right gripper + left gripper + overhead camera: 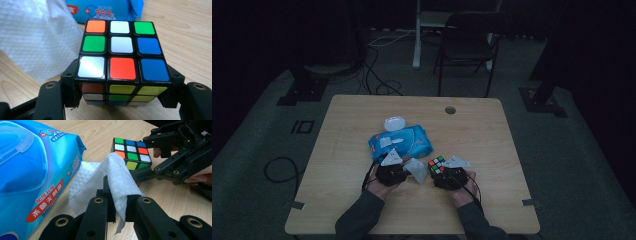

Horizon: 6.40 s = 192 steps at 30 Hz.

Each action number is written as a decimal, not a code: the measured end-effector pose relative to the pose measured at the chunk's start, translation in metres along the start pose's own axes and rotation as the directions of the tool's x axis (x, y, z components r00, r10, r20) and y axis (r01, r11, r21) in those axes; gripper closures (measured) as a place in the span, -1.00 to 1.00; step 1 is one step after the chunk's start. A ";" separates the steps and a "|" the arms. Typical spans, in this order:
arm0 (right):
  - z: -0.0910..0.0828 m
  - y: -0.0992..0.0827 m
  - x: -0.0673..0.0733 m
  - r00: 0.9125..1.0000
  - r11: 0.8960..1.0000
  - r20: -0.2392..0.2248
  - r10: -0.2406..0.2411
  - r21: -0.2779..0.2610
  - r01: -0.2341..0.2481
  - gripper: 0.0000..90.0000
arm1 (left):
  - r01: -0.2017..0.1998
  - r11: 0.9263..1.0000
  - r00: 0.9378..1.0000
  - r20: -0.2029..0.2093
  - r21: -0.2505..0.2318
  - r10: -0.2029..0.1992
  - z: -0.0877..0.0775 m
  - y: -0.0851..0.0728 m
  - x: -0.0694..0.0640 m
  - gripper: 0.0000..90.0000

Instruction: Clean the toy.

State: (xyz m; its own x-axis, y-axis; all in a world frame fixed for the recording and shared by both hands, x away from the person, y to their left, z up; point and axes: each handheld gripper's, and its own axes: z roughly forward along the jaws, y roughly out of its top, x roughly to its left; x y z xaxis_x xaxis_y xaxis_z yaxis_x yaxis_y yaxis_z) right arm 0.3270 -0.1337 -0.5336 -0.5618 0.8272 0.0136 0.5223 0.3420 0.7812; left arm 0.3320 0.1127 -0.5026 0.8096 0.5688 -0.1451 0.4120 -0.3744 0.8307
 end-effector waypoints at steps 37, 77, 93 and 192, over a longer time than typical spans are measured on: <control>0.010 -0.004 -0.005 0.932 0.976 0.289 0.219 -0.071 -0.207 -0.23 | 0.005 1.000 1.000 0.006 0.000 -0.005 0.000 -0.002 0.001 0.89; -0.018 0.006 -0.018 0.973 0.991 0.193 0.125 -0.079 -0.112 -0.60 | 0.022 1.000 1.000 0.009 -0.001 -0.022 -0.001 -0.006 0.002 0.88; -0.032 0.019 -0.042 0.994 0.993 -0.010 -0.105 -0.050 0.104 -0.58 | 0.024 1.000 1.000 0.013 0.002 -0.024 0.001 -0.007 0.002 0.88; 0.014 0.019 -0.099 0.875 0.927 -0.308 -0.374 -0.113 0.357 -0.70 | 0.026 1.000 0.998 0.050 0.015 -0.026 0.012 -0.008 0.000 0.86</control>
State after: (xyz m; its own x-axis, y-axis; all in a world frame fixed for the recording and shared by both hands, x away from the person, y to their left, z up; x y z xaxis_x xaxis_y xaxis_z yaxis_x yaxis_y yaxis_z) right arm 0.4018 -0.2032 -0.5287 -0.8843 0.4585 -0.0883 0.2113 0.5615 0.8000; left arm 0.3337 0.1066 -0.5153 0.8184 0.5410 -0.1937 0.4386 -0.3704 0.8188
